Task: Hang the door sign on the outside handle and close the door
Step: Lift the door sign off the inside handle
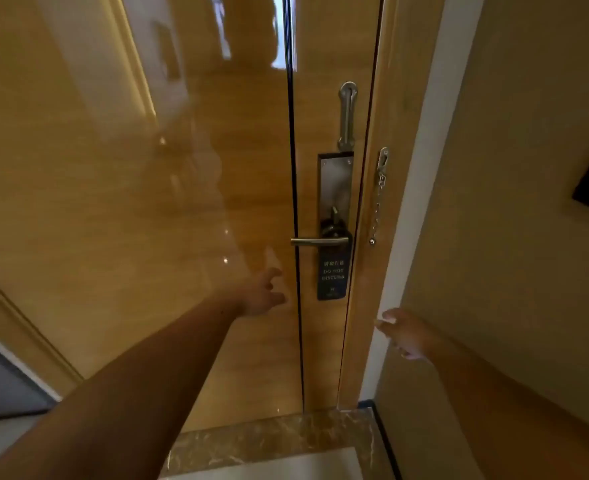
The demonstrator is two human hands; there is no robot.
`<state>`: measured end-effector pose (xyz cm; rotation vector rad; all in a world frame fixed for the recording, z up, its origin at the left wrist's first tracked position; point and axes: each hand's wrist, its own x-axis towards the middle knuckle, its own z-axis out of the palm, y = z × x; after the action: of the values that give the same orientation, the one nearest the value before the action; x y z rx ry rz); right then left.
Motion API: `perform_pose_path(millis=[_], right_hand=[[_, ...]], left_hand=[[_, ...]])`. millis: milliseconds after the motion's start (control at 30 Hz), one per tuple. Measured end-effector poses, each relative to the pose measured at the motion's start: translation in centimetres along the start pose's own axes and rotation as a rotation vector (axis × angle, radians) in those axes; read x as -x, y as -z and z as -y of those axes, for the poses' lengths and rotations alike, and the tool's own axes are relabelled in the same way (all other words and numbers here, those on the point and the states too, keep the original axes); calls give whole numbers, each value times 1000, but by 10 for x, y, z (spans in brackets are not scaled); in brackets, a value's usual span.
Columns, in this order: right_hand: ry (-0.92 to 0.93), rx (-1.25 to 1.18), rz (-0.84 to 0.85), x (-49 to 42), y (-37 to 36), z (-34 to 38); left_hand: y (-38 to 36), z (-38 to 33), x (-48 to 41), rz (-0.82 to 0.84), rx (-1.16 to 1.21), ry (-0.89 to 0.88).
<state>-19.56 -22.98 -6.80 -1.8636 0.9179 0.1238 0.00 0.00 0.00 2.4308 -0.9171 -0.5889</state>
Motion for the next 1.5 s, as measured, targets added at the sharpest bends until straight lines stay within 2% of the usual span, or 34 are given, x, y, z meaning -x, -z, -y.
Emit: perform_pose_path(millis=[133, 200, 300, 433, 600, 800, 900, 1000, 1167, 1333, 1433, 1500], right_hand=[[150, -13, -4, -76, 15, 45], [223, -20, 10, -110, 17, 62], [243, -87, 61, -146, 14, 79], [300, -30, 27, -179, 6, 92], [329, 75, -78, -184, 7, 87], [354, 214, -17, -172, 34, 86], [348, 186, -10, -161, 45, 91], [320, 54, 4, -149, 44, 95], [371, 11, 79, -132, -4, 123], [431, -48, 149, -130, -49, 154], [432, -170, 240, -131, -46, 153], [391, -236, 272, -132, -33, 143]], left_hand=[[34, -16, -52, -56, 27, 31], [43, -23, -74, -28, 25, 67], [45, -25, -100, 9, 49, 112], [43, -18, -121, 17, 107, 158], [37, -6, -134, 77, 127, 245], [37, -4, -146, 182, 106, 321], [38, -6, -148, 222, 91, 310], [44, -5, -148, 251, 74, 286], [60, 4, -138, 275, 73, 261], [80, 20, -135, 170, 176, 239], [83, 23, -140, 38, 279, 210], [80, 14, -147, 18, 311, 202]])
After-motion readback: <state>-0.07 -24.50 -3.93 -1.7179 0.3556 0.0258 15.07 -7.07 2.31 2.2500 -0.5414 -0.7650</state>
